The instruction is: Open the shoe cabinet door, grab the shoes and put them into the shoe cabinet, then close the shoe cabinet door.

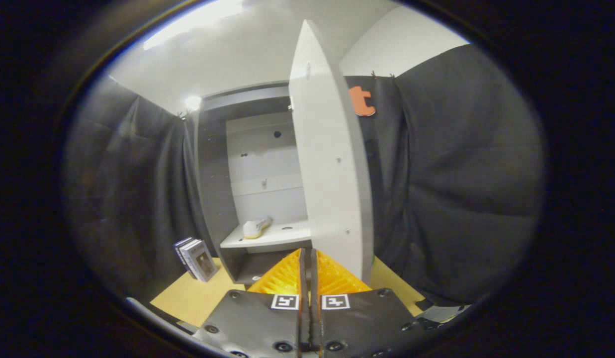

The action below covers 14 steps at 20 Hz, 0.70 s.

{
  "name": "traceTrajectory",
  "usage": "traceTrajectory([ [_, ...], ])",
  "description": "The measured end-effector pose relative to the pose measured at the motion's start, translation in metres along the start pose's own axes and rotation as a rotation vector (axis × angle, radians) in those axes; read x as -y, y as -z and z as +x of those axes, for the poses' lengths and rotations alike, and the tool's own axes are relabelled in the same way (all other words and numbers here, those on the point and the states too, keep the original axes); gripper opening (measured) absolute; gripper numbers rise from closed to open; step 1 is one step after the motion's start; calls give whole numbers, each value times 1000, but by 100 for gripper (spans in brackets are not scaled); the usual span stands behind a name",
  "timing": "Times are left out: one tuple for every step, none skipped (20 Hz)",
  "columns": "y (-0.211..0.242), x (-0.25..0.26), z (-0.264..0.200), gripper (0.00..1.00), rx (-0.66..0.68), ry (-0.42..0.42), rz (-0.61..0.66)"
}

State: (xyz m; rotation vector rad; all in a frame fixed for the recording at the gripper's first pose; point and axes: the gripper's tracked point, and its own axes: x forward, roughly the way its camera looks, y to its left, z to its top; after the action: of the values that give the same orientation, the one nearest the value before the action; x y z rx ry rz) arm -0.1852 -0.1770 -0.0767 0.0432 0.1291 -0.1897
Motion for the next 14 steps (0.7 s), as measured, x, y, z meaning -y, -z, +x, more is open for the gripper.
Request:
traceTrajectory([
  [13,-8,4,2,-25,-10,-8],
  [27,-15,9,2,-59,-18,-13],
  [42,-24,13,2,-92,-30,-17],
  [56,-30,17,2,-123,-42,-20],
  [69,-35,24,2,-152,-52,-21],
  [81,-35,26,2,-182,-56,-22],
  [94,-37,31,3,-207,-54,-26],
  [108,-39,32,3,-233,-61,-25],
  [120,-40,33,3,-260,-67,-21],
  [139,-48,37,3,-291,-81,-9],
  [159,-59,47,10,-327,-83,0],
  [180,-65,55,11,-366,-89,8],
  [199,-69,61,10,-399,-88,16],
  [213,-75,66,13,-421,-102,30],
])
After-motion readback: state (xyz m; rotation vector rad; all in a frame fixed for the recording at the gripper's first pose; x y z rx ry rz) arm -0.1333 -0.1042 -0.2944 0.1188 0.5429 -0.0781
